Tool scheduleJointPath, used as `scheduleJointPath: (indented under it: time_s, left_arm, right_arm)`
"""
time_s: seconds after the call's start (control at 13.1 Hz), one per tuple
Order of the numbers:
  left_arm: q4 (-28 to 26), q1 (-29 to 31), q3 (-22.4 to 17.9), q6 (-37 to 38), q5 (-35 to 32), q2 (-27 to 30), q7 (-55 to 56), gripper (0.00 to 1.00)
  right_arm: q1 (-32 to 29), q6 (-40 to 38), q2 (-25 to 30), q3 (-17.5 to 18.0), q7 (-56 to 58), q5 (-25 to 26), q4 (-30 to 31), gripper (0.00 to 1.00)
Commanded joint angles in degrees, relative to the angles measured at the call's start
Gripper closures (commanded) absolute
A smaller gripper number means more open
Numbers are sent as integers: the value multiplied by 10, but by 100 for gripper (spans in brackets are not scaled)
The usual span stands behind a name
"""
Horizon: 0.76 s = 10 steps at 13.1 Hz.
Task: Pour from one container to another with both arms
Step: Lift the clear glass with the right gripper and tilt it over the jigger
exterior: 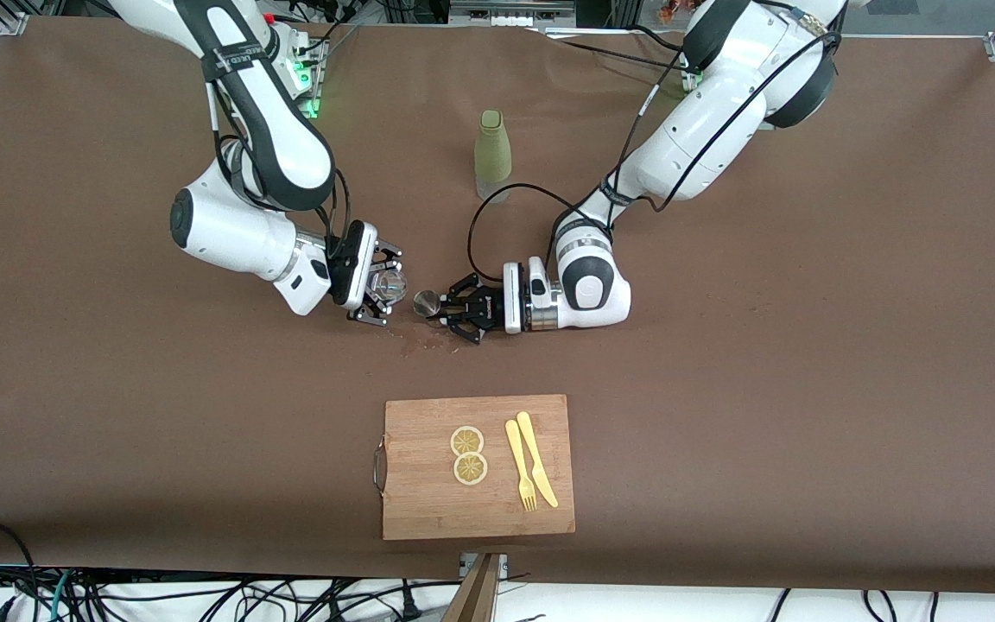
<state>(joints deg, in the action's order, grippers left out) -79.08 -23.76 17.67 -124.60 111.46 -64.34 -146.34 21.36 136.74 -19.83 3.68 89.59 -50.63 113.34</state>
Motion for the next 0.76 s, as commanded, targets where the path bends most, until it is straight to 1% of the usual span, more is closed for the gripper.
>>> scheduleJointPath:
  time_s: [0.0,0.08,0.3,0.46,0.69]
  left_arm:
    - [20,-10,-1,-16,25,-10,-33,100]
    - [20,-10,-1,-16,25,-10,-33,100]
    - [20,-10,-2,-16,25,-10,-33,100]
    - [20,-10,-2,-16,25,-10,-33,100]
    - [20,-10,-2,-16,25,-10,-34,100]
  right_arm:
    - [10,7,18,-3,-52,46,15,74]
    - [12,7,18,-3,-70,62,14,74]
    - [20,8,17,-2,-110,82,9,74]
    - [25,8,16,-1,-149,118,4,74]
    - [32,9,15,1,-174,130,0,74]
